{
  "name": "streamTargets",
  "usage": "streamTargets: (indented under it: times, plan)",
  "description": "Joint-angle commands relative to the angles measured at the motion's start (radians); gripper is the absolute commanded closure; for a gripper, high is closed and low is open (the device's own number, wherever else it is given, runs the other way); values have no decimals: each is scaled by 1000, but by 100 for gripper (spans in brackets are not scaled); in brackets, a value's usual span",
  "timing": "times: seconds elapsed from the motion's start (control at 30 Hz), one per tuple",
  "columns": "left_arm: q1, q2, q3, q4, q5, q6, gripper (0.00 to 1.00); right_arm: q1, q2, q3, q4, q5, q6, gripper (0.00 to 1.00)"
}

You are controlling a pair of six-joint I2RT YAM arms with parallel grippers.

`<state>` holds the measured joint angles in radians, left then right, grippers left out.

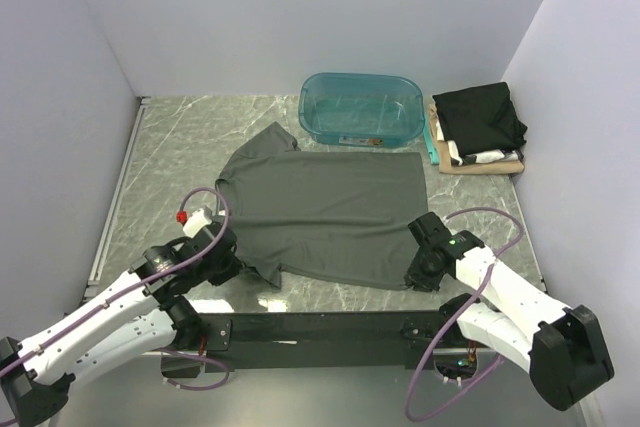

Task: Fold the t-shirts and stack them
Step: Flatten the tshirt out, then fold the tshirt

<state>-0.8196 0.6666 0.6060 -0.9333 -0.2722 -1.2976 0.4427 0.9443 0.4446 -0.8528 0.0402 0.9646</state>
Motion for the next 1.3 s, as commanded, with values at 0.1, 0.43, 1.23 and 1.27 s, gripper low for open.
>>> streamTargets:
  times: [0.1,0.43,1.23,1.27]
  plan:
    - [-1,-22,55,-50,-6,-11,99,2,-22,11,6,36,-29,89]
    - [-1,-55,112,-183,175,-15,99,2,-108,80,-175,-74,-67,93]
    - [-1,-32,198,-141,22,-31,99,7,-67,174,-154,-16,-125,93]
    - [-1,-27,202,-133,10,-34,99,8,-47,186,-147,-16,-132,93]
